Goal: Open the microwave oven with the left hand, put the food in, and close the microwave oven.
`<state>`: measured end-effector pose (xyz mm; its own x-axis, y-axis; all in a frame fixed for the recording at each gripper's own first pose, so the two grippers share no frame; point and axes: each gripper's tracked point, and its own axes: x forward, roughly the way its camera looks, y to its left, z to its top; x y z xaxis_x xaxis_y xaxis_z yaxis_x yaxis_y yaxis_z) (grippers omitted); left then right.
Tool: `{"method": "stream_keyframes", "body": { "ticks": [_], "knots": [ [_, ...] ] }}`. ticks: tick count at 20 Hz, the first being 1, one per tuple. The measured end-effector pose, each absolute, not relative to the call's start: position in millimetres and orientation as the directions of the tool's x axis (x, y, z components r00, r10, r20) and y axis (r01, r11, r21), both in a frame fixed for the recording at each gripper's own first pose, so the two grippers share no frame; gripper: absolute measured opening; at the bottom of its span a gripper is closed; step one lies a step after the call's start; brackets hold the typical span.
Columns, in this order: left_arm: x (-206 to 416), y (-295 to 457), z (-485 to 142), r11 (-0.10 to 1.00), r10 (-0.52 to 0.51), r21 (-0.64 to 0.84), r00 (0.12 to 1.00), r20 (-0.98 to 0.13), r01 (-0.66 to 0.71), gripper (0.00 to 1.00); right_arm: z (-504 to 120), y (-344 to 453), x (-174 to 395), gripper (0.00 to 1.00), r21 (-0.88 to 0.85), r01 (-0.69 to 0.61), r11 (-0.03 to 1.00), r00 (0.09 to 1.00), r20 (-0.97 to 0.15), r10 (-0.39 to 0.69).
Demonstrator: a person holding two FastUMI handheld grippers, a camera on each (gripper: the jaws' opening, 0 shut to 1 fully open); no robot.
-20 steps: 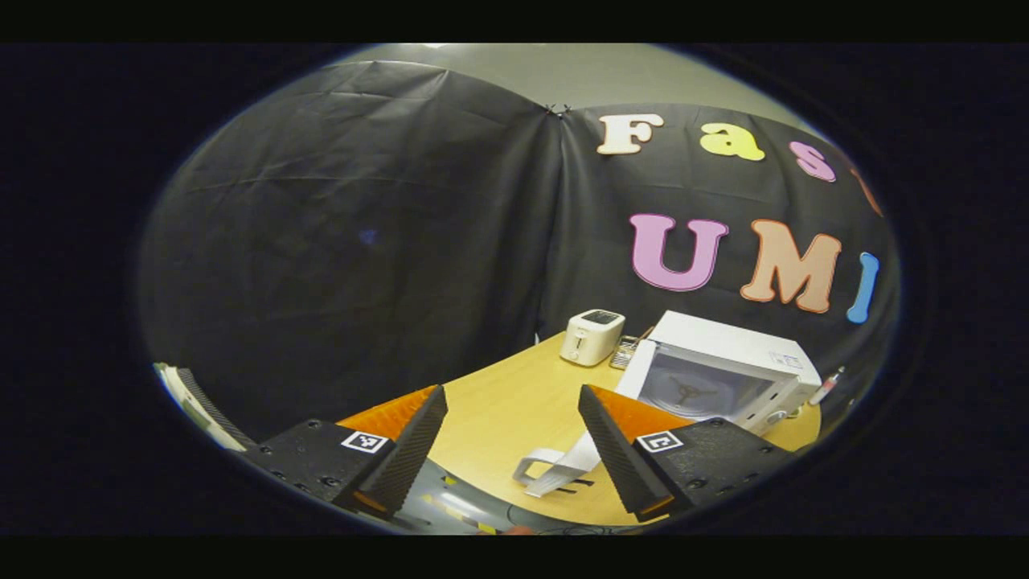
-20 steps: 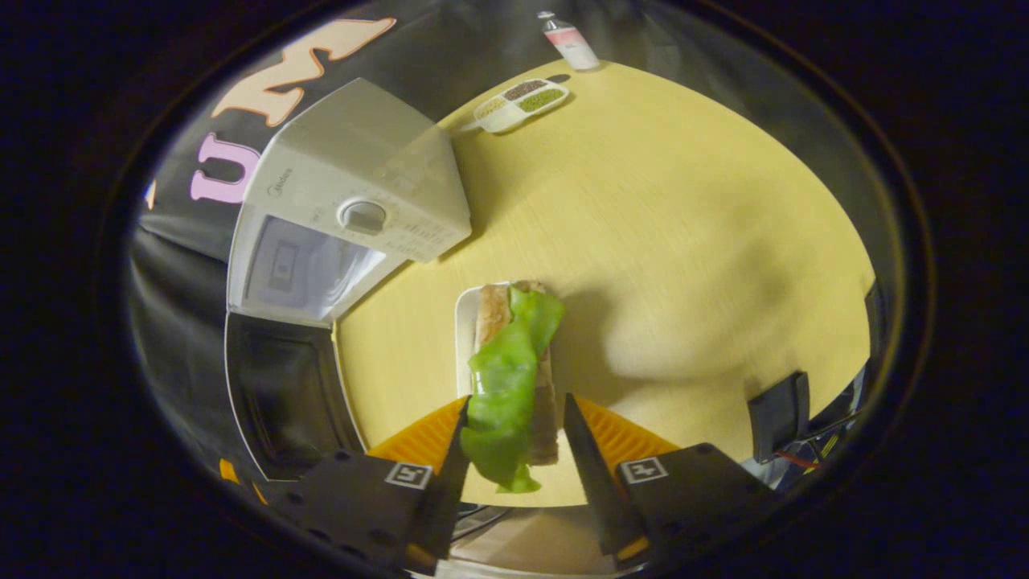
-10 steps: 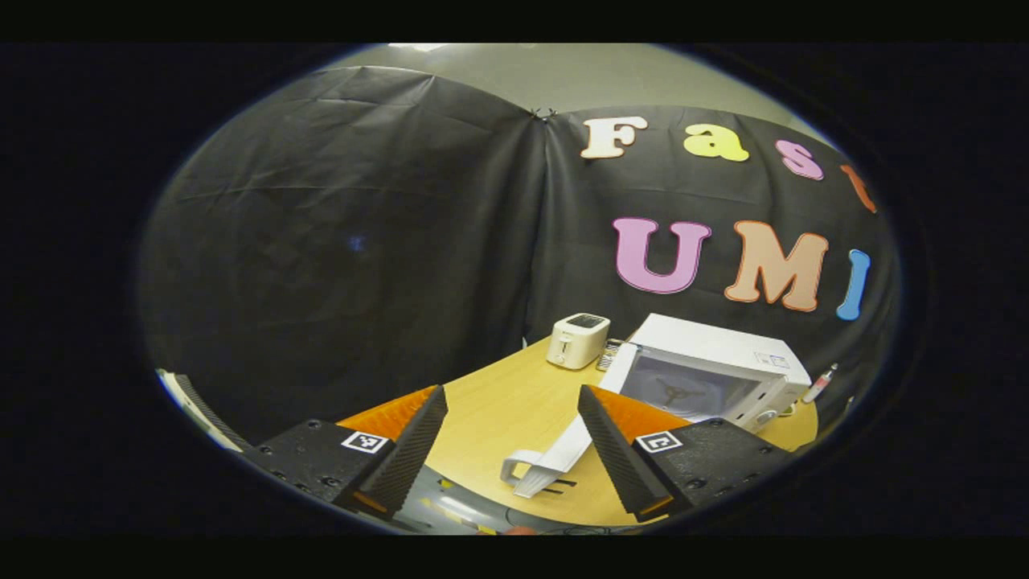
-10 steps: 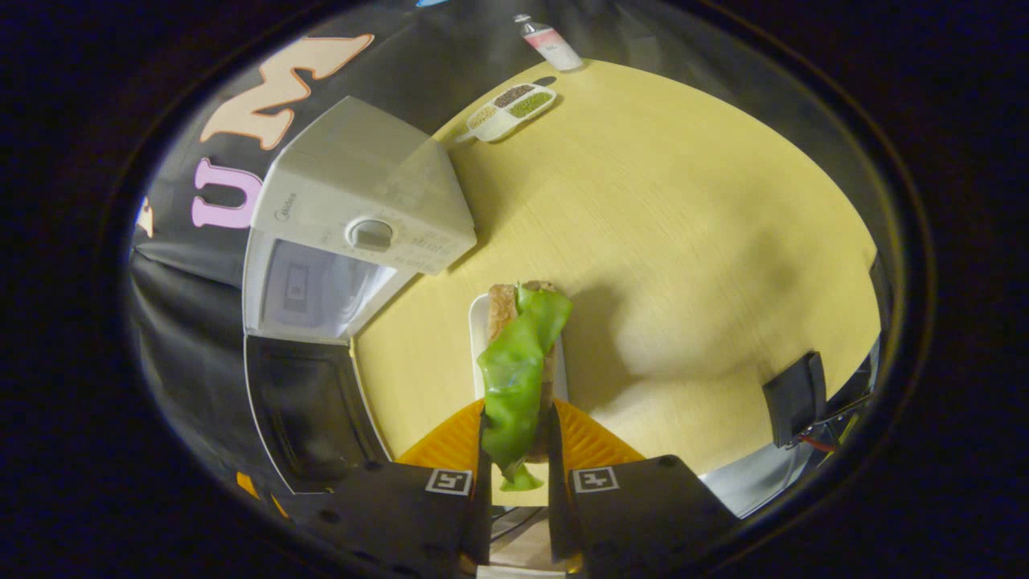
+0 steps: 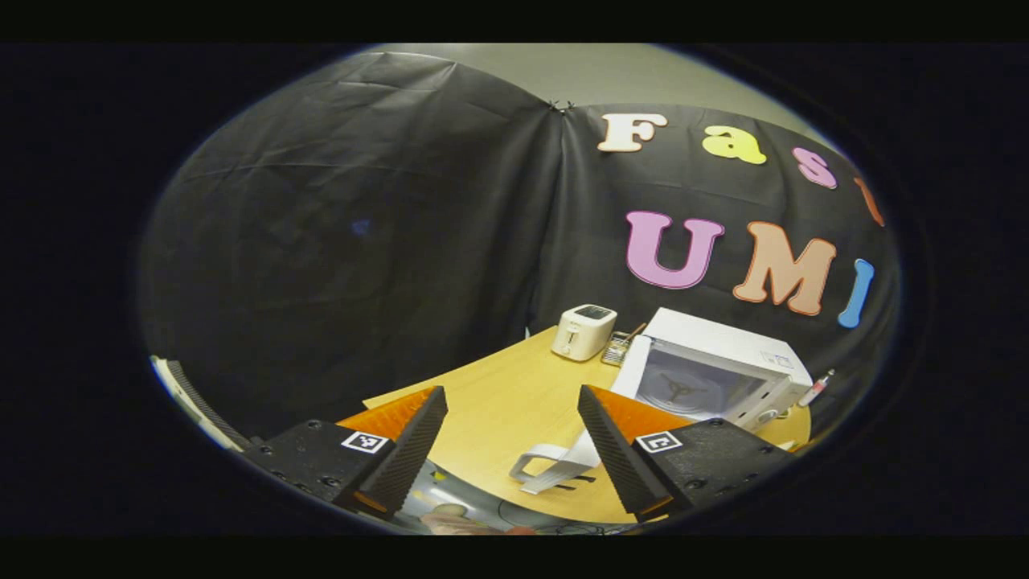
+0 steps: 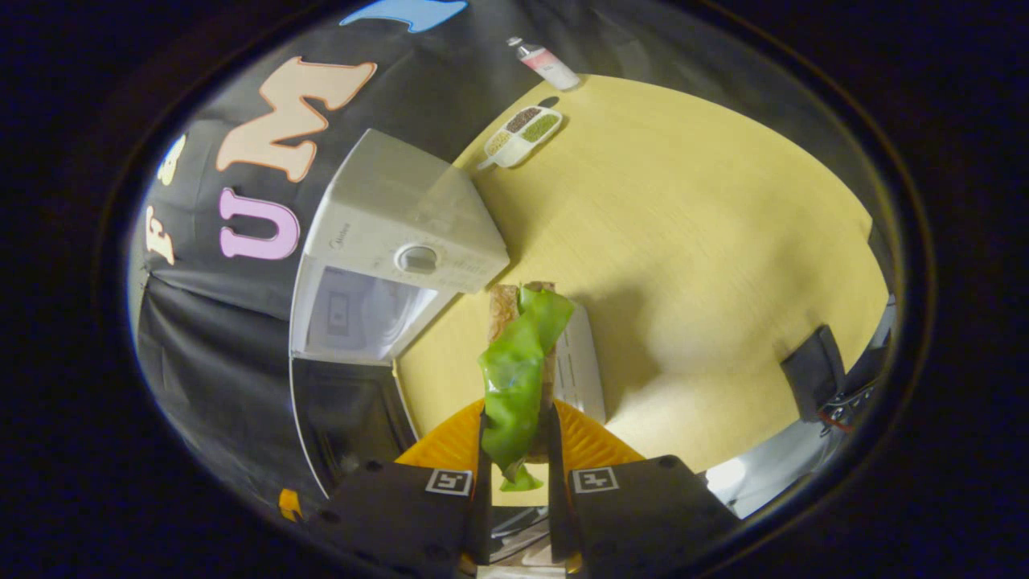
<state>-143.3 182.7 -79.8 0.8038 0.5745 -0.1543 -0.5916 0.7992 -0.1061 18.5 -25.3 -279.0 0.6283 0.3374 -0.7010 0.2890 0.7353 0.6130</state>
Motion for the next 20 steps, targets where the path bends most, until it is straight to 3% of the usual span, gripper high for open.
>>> {"method": "stream_keyframes", "body": {
  "ticks": [10,11,16,17,18,19,20],
  "knots": [
    [-90.0,233.1,-100.9,0.907,0.400,-0.055,0.894,-0.201,-0.418,0.96,-259.2,78.9,5.2,0.31,0.694,0.289,0.659,0.722,-0.610,0.326],
    [-84.1,234.7,-102.6,0.919,0.375,-0.048,0.904,-0.206,-0.392,0.96,-255.0,93.0,4.2,0.24,0.715,0.277,0.642,0.739,-0.586,0.332],
    [-63.9,250.7,-108.6,0.949,0.309,0.008,0.926,-0.216,-0.315,0.94,-242.0,163.5,10.5,0.24,0.798,0.205,0.566,0.802,-0.469,0.370],
    [-61.2,253.1,-106.9,0.953,0.299,0.019,0.931,-0.211,-0.302,0.96,-239.9,178.1,13.4,0.31,0.809,0.181,0.559,0.811,-0.445,0.381],
    [-57.8,254.0,-107.5,0.957,0.287,0.031,0.935,-0.209,-0.287,0.96,-237.8,191.6,16.8,0.30,0.820,0.160,0.549,0.816,-0.423,0.393],
    [-55.6,255.5,-107.9,0.961,0.277,0.046,0.938,-0.209,-0.273,0.96,-235.8,205.9,21.7,0.24,0.832,0.139,0.537,0.822,-0.399,0.406],
    [-53.5,257.4,-108.0,0.964,0.267,0.059,0.941,-0.208,-0.260,0.96,-233.4,218.5,27.4,0.30,0.845,0.117,0.522,0.828,-0.373,0.419]
  ]
}}
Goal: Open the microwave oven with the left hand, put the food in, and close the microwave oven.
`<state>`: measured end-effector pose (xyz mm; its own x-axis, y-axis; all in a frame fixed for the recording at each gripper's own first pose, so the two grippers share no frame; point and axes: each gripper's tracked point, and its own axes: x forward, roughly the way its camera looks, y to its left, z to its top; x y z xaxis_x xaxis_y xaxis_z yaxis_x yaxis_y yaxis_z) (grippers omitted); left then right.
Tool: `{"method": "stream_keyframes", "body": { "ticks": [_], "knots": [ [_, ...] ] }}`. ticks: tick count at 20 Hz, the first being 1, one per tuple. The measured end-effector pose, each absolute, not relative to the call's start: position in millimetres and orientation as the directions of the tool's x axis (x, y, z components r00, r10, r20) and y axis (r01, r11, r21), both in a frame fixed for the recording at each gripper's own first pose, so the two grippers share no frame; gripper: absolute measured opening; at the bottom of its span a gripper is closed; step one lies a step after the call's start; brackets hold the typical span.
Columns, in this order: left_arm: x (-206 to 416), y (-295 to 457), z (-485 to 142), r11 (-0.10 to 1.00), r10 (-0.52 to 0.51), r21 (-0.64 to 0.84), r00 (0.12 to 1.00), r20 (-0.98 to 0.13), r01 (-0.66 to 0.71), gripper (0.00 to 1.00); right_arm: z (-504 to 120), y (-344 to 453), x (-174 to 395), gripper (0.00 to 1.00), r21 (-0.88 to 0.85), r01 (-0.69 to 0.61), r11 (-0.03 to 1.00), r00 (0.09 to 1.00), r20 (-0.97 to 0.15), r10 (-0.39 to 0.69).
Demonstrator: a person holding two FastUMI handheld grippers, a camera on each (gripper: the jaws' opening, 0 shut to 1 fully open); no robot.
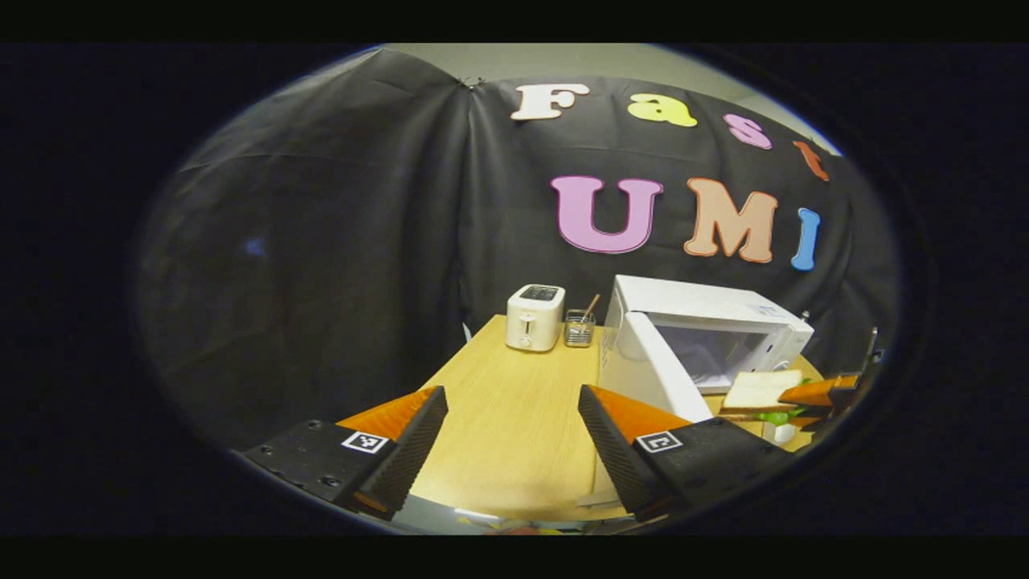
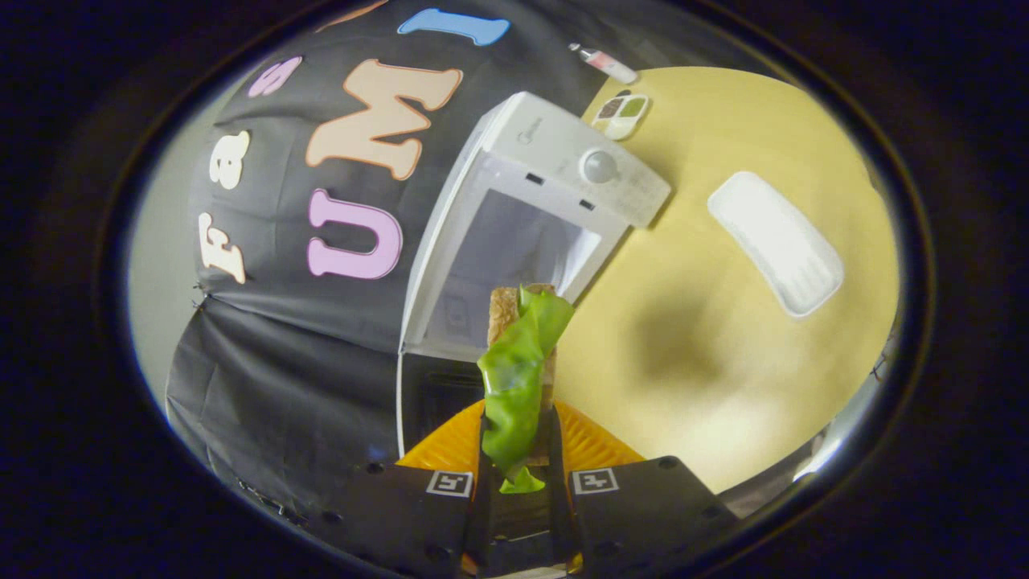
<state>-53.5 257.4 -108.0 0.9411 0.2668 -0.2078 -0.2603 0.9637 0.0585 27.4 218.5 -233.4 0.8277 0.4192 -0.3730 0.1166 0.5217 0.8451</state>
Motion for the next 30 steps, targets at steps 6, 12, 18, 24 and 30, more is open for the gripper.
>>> {"method": "stream_keyframes", "body": {
  "ticks": [6,12,18,24,30],
  "knots": [
    [-44.7,258.1,-122.2,0.973,0.228,0.023,0.944,-0.237,-0.229,0.96,-230.2,260.8,72.4,0.30,0.888,0.062,0.455,0.871,-0.270,0.409],
    [-37.0,254.0,-130.6,0.970,0.222,-0.044,0.941,-0.255,-0.241,0.96,-258.5,256.1,136.5,0.22,0.853,0.091,0.514,0.906,-0.286,0.314],
    [-37.0,247.0,-136.6,0.969,0.212,-0.068,0.937,-0.277,-0.239,0.94,-265.0,245.6,188.3,0.38,0.827,0.092,0.554,0.943,-0.252,0.219],
    [-31.0,249.6,-132.6,0.969,0.216,-0.058,0.941,-0.262,-0.239,0.94,-281.2,249.5,222.9,0.36,0.778,0.114,0.618,0.945,-0.277,0.176],
    [-28.2,253.4,-135.0,0.971,0.207,-0.065,0.941,-0.266,-0.232,0.96,-285.5,250.8,254.0,0.36,0.723,0.116,0.681,0.955,-0.270,0.123]
  ]
}}
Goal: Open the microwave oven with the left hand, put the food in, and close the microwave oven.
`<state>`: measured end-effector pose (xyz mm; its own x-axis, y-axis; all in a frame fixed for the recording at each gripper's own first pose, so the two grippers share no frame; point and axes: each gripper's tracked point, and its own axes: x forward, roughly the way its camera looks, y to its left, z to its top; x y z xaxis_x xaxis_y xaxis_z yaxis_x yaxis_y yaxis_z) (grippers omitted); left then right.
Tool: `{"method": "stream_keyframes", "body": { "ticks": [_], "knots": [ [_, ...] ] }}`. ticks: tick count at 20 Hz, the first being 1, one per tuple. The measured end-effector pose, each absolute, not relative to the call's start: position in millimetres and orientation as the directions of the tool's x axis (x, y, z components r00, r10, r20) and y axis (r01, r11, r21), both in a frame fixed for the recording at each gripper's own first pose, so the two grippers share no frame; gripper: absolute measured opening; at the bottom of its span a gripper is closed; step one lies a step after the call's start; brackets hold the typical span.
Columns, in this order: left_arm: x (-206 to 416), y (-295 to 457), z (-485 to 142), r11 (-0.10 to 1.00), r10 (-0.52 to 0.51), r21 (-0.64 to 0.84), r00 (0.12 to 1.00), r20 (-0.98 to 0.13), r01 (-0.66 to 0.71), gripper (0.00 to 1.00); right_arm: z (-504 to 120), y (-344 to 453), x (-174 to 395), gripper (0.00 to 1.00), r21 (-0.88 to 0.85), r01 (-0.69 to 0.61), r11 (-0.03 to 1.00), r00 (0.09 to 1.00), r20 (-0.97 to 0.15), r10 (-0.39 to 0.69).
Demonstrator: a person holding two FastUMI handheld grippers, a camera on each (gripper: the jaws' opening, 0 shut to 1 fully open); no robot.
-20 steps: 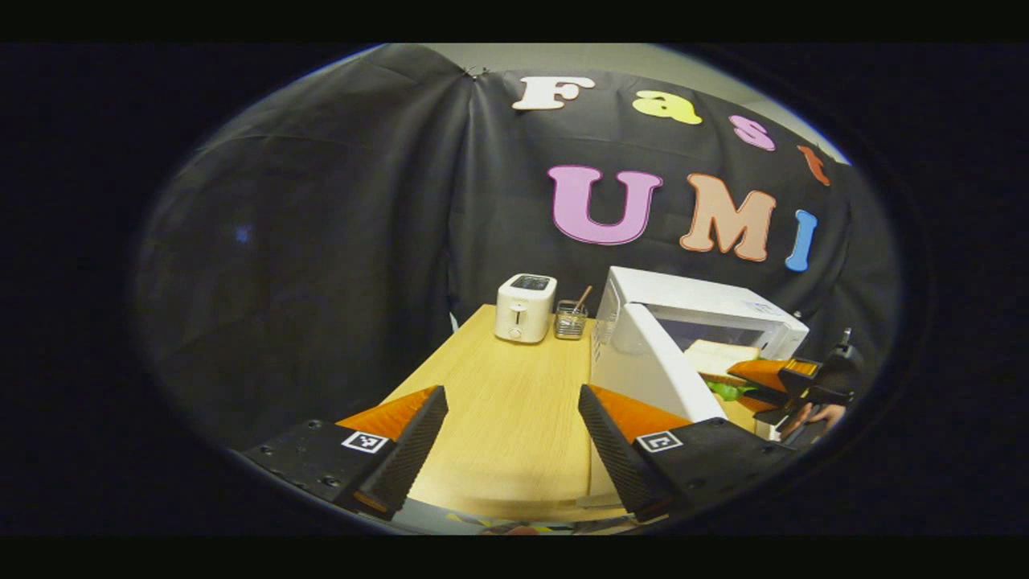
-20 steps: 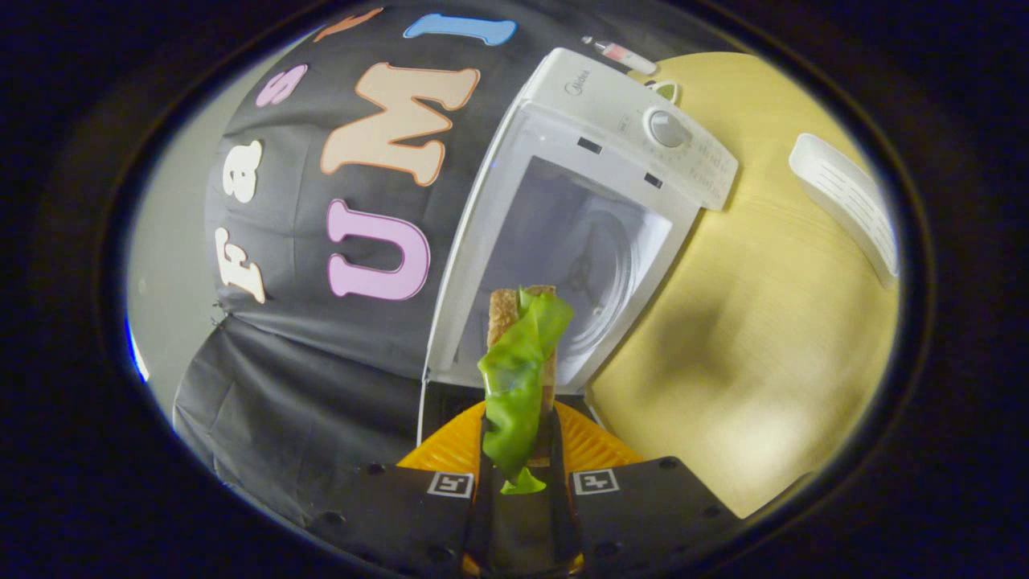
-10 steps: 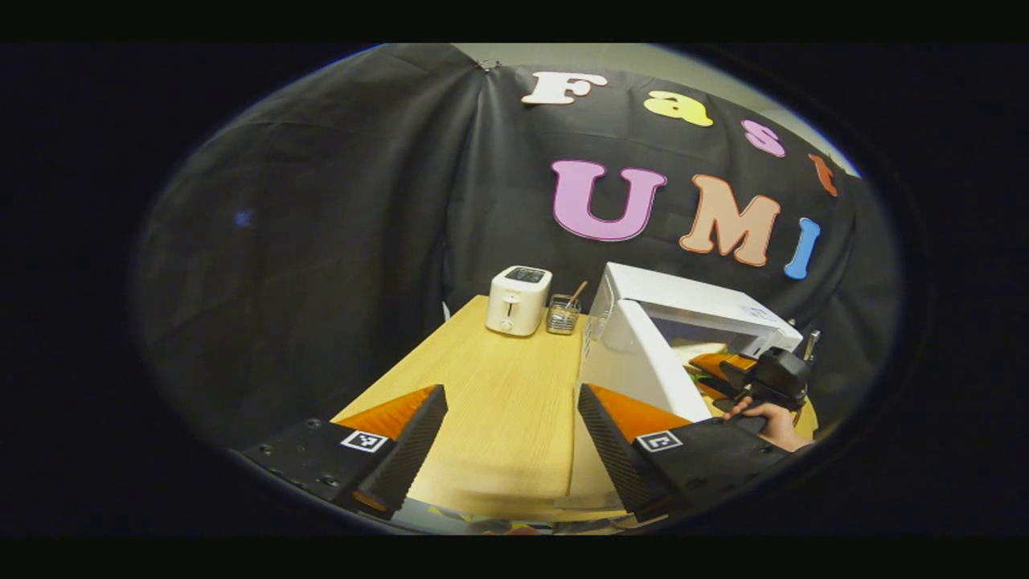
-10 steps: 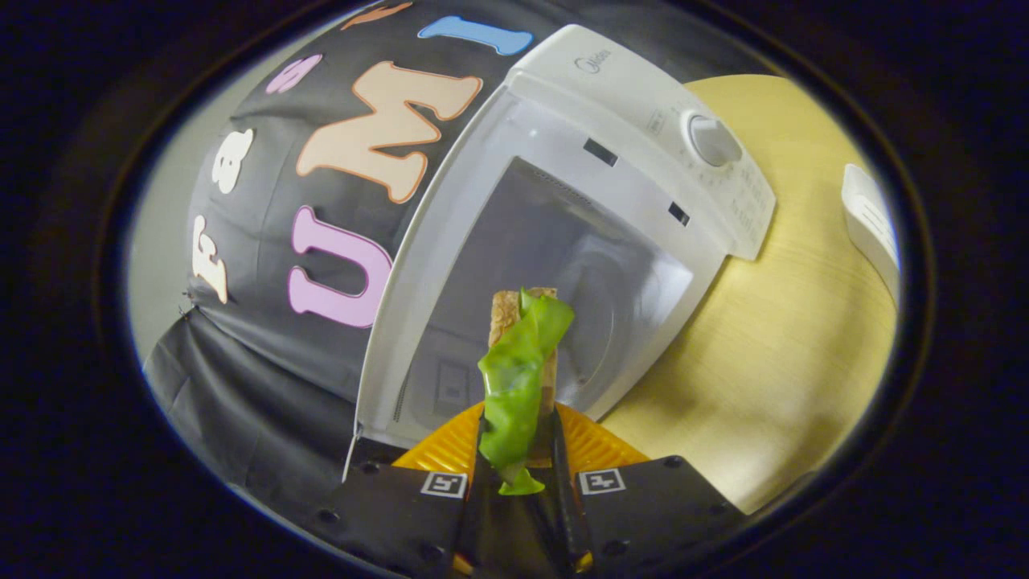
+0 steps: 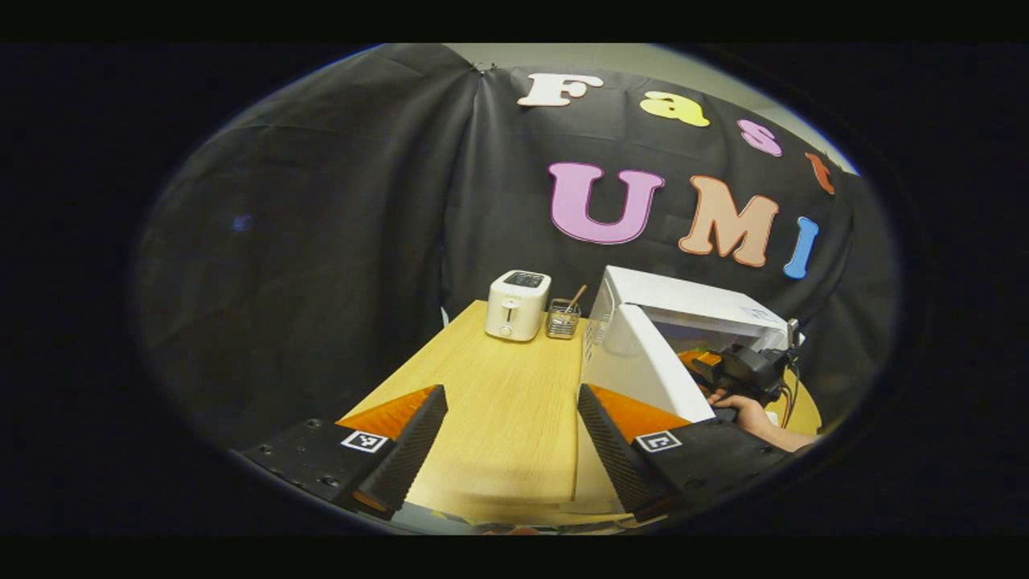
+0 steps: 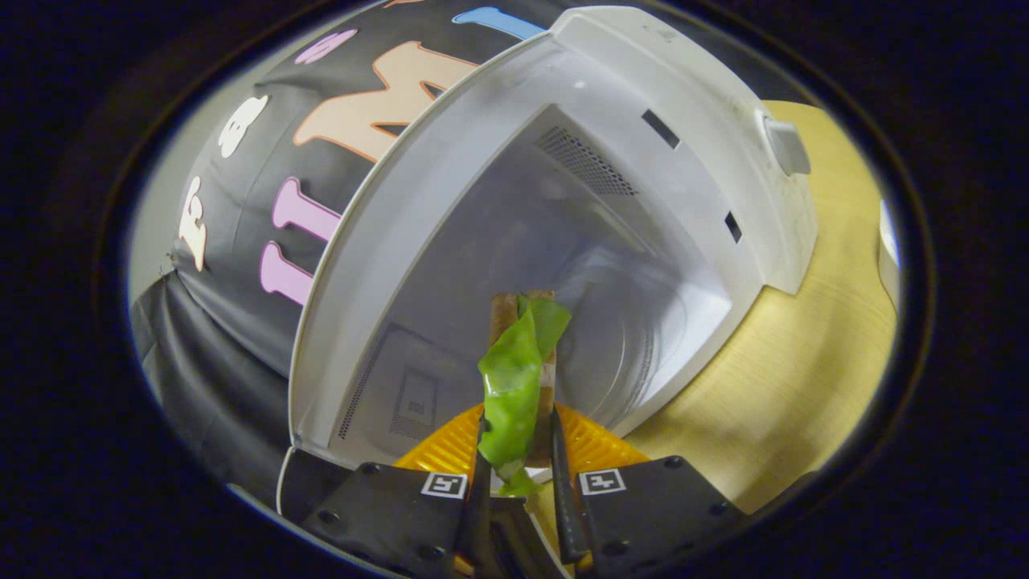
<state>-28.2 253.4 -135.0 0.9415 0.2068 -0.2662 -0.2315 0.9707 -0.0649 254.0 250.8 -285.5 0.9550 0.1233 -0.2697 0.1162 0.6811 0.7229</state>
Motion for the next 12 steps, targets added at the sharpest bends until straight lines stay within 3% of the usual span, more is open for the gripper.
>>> {"method": "stream_keyframes", "body": {
  "ticks": [1,2,6,7,8,9,10,11,12],
  "knots": [
    [-28.5,255.1,-136.4,0.970,0.208,-0.069,0.939,-0.272,-0.235,0.99,-285.8,251.3,256.2,0.36,0.719,0.119,0.685,0.956,-0.268,0.116],
    [-27.8,256.4,-139.0,0.969,0.208,-0.073,0.937,-0.280,-0.237,0.96,-287.2,250.3,258.9,0.29,0.709,0.123,0.694,0.958,-0.267,0.103],
    [-24.8,259.0,-143.5,0.967,0.210,-0.079,0.931,-0.298,-0.244,0.93,-299.0,243.4,267.1,0.29,0.631,0.153,0.761,0.954,-0.295,0.052],
    [-24.4,260.0,-143.7,0.967,0.210,-0.078,0.931,-0.300,-0.243,0.93,-300.1,239.0,267.0,0.39,0.618,0.166,0.768,0.952,-0.304,0.039],
    [-23.8,261.0,-144.3,0.967,0.210,-0.076,0.930,-0.300,-0.243,0.93,-297.4,237.4,266.7,0.39,0.612,0.174,0.772,0.953,-0.302,0.025],
    [-23.6,261.6,-143.3,0.967,0.210,-0.074,0.931,-0.300,-0.242,0.93,-297.8,233.4,267.2,0.46,0.591,0.192,0.784,0.952,-0.305,-0.003],
    [-23.3,261.7,-143.7,0.968,0.210,-0.073,0.931,-0.299,-0.241,0.93,-300.2,224.7,268.2,0.41,0.549,0.214,0.808,0.951,-0.305,-0.044],
    [-22.3,261.3,-142.8,0.968,0.208,-0.072,0.932,-0.298,-0.239,0.96,-301.7,218.1,267.1,0.49,0.509,0.232,0.829,0.946,-0.316,-0.071],
    [-21.2,260.9,-143.2,0.969,0.207,-0.070,0.932,-0.297,-0.237,0.96,-301.2,219.2,265.7,0.47,0.492,0.227,0.841,0.946,-0.317,-0.070]
  ]
}}
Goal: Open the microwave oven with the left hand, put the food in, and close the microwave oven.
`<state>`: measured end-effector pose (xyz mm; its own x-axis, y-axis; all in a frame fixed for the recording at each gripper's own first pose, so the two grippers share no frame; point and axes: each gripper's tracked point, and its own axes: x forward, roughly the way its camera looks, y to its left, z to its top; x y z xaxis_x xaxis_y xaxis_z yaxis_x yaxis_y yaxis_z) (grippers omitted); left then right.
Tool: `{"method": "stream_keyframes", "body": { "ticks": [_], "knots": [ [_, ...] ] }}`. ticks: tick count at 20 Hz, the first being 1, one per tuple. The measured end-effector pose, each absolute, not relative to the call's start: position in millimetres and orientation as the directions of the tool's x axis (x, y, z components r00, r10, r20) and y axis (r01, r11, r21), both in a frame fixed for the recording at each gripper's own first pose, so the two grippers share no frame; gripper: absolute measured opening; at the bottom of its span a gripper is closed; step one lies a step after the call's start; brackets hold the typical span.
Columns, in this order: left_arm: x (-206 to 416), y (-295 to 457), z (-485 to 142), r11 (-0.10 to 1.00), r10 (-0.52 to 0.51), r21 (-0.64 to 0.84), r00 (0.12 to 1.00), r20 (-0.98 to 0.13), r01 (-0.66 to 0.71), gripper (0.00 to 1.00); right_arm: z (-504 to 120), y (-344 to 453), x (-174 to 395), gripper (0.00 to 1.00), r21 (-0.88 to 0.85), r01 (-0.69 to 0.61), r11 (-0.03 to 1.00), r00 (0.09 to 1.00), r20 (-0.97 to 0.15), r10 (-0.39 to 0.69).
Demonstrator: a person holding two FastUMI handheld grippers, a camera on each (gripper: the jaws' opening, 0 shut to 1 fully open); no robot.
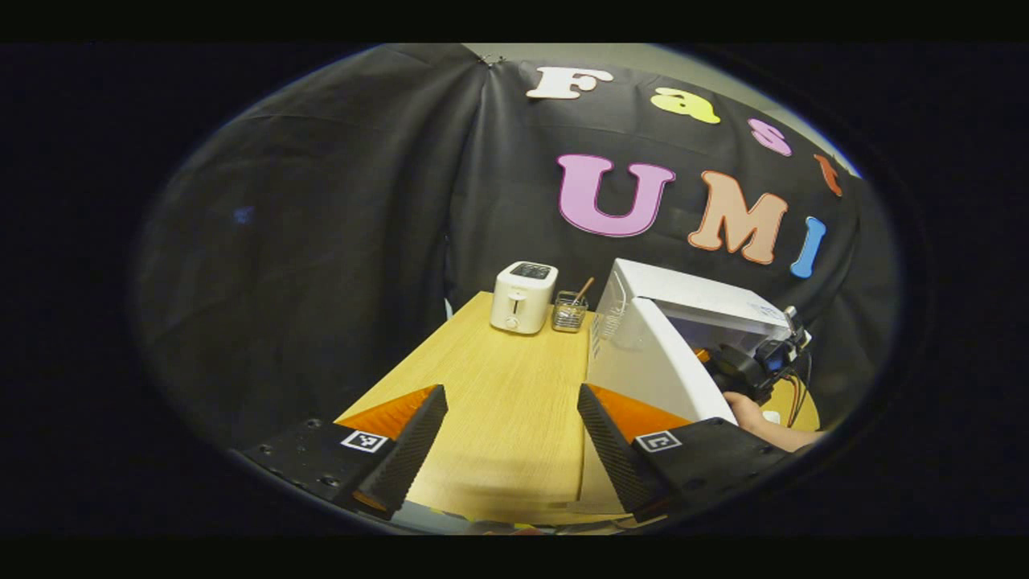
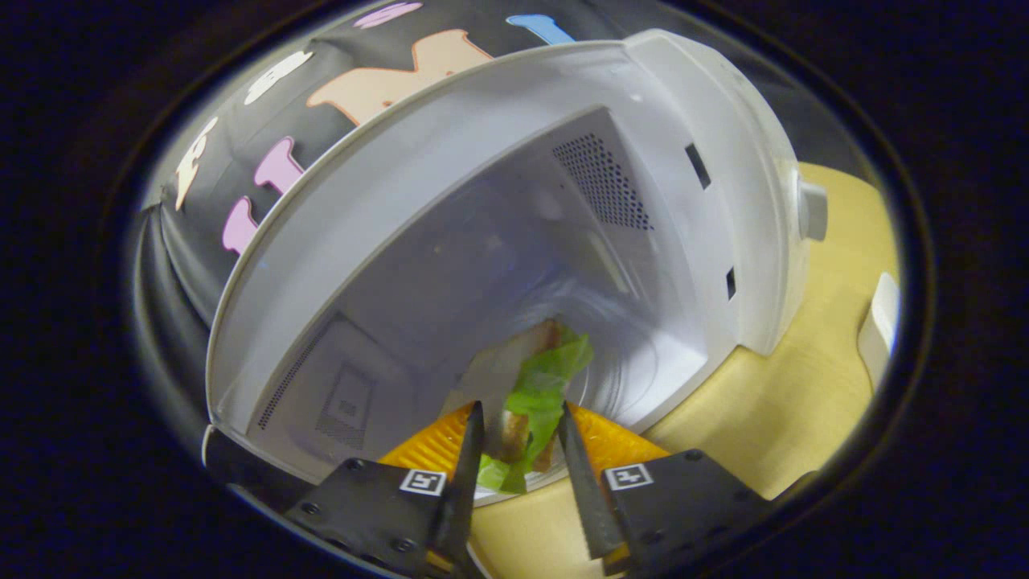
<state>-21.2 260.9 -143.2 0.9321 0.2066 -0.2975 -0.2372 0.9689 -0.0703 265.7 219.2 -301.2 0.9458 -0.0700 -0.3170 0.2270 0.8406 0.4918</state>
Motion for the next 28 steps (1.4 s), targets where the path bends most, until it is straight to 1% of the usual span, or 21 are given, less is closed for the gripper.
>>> {"method": "stream_keyframes", "body": {
  "ticks": [1,3,4,7,12,13,14,15,16,17,19,20,21,22,23,24,25,26,27,28],
  "knots": [
    [-21.0,260.0,-142.2,0.970,0.201,-0.073,0.934,-0.296,-0.231,0.93,-300.4,223.2,266.7,0.53,0.487,0.215,0.846,0.947,-0.315,-0.059],
    [-19.2,256.4,-144.4,0.972,0.187,-0.080,0.934,-0.303,-0.221,0.93,-290.5,221.6,265.4,0.78,0.469,0.200,0.860,0.956,-0.285,-0.067],
    [-19.8,257.1,-145.4,0.972,0.183,-0.083,0.935,-0.305,-0.218,0.95,-285.1,217.8,264.2,0.90,0.453,0.202,0.868,0.959,-0.270,-0.082],
    [-19.1,255.0,-143.7,0.973,0.178,-0.089,0.937,-0.300,-0.213,0.95,-268.5,212.0,253.8,0.90,0.428,0.200,0.881,0.964,-0.248,-0.099],
    [-19.6,243.2,-140.5,0.982,0.136,-0.089,0.948,-0.289,-0.168,0.89,-242.8,205.2,215.1,0.90,0.381,0.181,0.907,0.972,-0.209,-0.106],
    [-20.8,243.0,-139.8,0.983,0.133,-0.084,0.948,-0.289,-0.164,0.83,-237.7,205.3,205.7,0.90,0.373,0.175,0.911,0.973,-0.206,-0.103],
    [-20.5,242.6,-141.2,0.984,0.130,-0.082,0.948,-0.290,-0.160,0.73,-234.3,204.1,194.9,0.90,0.366,0.177,0.914,0.972,-0.210,-0.104],
    [-22.0,242.9,-141.2,0.984,0.129,-0.082,0.948,-0.292,-0.159,0.77,-229.6,202.1,184.5,0.90,0.361,0.176,0.916,0.972,-0.211,-0.104],
    [-22.0,244.5,-142.6,0.984,0.129,-0.083,0.947,-0.295,-0.160,0.70,-222.7,200.4,174.7,0.90,0.354,0.172,0.919,0.973,-0.204,-0.104],
    [-22.8,244.9,-143.7,0.983,0.128,-0.086,0.945,-0.299,-0.160,0.65,-215.0,198.6,163.7,0.90,0.344,0.166,0.924,0.976,-0.194,-0.103],
    [-25.4,244.5,-147.3,0.983,0.124,-0.090,0.942,-0.313,-0.160,0.64,-198.1,195.4,143.4,0.90,0.313,0.153,0.937,0.981,-0.164,-0.105],
    [-26.0,244.5,-149.0,0.983,0.123,-0.089,0.941,-0.316,-0.158,0.61,-188.6,195.0,134.3,0.90,0.296,0.142,0.945,0.984,-0.145,-0.102],
    [-27.2,243.7,-147.2,0.984,0.118,-0.088,0.942,-0.315,-0.153,0.55,-173.5,193.9,131.7,0.90,0.283,0.136,0.949,0.986,-0.130,-0.102],
    [-26.2,242.5,-148.6,0.985,0.112,-0.086,0.941,-0.318,-0.147,0.55,-164.8,193.1,123.4,0.90,0.280,0.132,0.951,0.988,-0.115,-0.103],
    [-27.3,242.1,-150.3,0.987,0.109,-0.079,0.941,-0.321,-0.141,0.55,-158.1,192.3,114.9,0.99,0.277,0.139,0.951,0.988,-0.107,-0.113],
    [-26.5,239.6,-151.0,0.988,0.100,-0.076,0.941,-0.324,-0.131,0.55,-158.9,189.4,100.4,0.99,0.274,0.154,0.949,0.986,-0.101,-0.131],
    [-26.5,239.3,-150.5,0.990,0.098,-0.064,0.940,-0.328,-0.126,0.47,-154.8,187.9,92.7,0.99,0.278,0.162,0.947,0.985,-0.096,-0.141],
    [-25.5,238.6,-150.8,0.991,0.093,-0.059,0.941,-0.327,-0.119,0.50,-150.6,186.8,84.9,0.99,0.281,0.167,0.945,0.985,-0.090,-0.147],
    [-25.4,237.4,-151.5,0.992,0.086,-0.057,0.941,-0.328,-0.111,0.35,-150.2,183.7,76.0,0.99,0.275,0.175,0.946,0.984,-0.087,-0.157],
    [-25.3,236.8,-153.4,0.993,0.084,-0.053,0.939,-0.332,-0.107,0.31,-150.1,180.7,67.6,0.99,0.263,0.185,0.947,0.982,-0.087,-0.168]
  ]
}}
